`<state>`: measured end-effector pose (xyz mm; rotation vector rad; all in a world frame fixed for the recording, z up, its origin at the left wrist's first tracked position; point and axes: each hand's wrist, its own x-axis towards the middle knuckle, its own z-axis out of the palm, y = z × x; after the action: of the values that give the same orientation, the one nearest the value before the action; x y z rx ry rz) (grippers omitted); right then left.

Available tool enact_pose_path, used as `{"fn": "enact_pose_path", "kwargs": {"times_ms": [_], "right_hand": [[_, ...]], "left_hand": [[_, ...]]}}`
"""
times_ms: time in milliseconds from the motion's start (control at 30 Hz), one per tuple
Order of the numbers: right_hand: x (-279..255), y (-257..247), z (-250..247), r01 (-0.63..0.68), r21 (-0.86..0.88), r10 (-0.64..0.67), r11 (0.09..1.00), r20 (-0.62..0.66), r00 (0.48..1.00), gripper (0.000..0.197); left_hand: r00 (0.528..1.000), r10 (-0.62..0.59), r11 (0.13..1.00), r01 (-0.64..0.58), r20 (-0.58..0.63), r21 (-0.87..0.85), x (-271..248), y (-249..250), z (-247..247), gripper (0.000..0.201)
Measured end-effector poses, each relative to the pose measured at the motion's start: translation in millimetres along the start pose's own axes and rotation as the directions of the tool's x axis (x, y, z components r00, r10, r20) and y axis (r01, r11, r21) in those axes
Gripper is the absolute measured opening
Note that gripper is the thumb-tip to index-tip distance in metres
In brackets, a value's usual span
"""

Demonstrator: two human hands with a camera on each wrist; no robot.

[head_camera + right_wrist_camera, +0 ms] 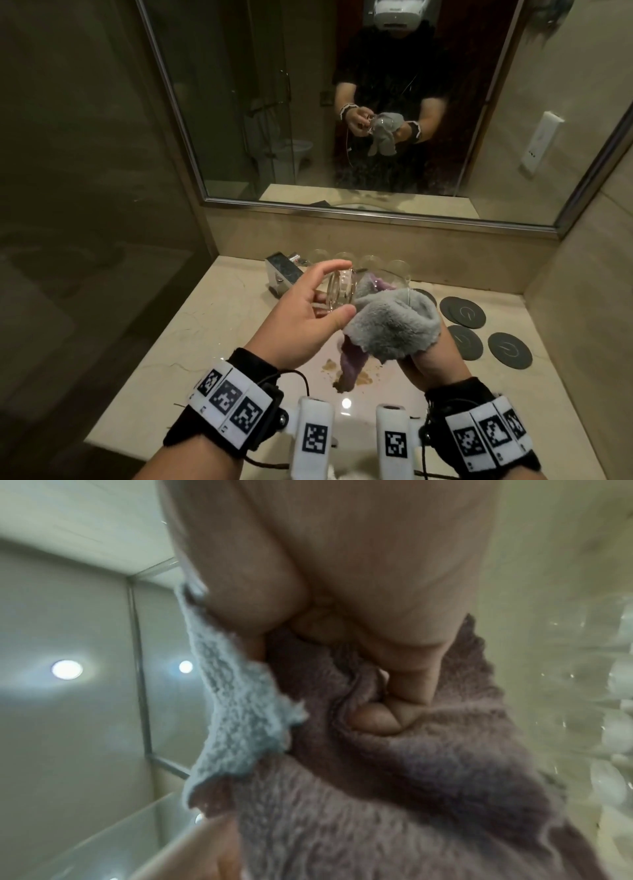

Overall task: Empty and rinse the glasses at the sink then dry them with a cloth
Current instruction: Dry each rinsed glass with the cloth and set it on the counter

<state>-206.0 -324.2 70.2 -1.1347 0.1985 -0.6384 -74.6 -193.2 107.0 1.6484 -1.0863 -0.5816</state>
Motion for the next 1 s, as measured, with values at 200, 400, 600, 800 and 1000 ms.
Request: {"fn": "enact_pose_path", "kwargs": {"times_ms": [200,400,600,800,1000], "right_hand": [[1.0,-1.1,6.5,0.084,-0.116,-0.073,0.990,0.089,0.993,0.029],[2.1,-3.0,6.6,0.066,-0.178,-0.060,0.982,0.039,0.997,0.018],[3.7,0.2,0.5,-0.042,0.029,0.042,0.999,0.013,0.999,0.044],[2.1,-0.8,-3.3,0.015,-0.195,-0.016,0.981,0.000,1.000,0.026],[1.0,0.8,-6.8,-0.035,-0.096,0.031,0.995,-0.040,0.999,0.044]], "left_hand": [[0.996,-0.088,0.996,0.087,-0.018,-0.035,1.7,-2.9,-6.4,0.045],[0.985,-0.162,0.981,0.155,-0.052,-0.118,2.8,-0.8,-5.0,0.064],[0.999,-0.044,0.999,0.044,0.027,0.025,1.7,-2.3,-5.5,0.049],[0.992,-0.122,0.991,0.120,-0.041,-0.051,7.4,-2.2,1.0,0.051],[0.990,-0.140,0.987,0.137,-0.030,-0.086,7.7,-0.5,4.8,0.053]]}}
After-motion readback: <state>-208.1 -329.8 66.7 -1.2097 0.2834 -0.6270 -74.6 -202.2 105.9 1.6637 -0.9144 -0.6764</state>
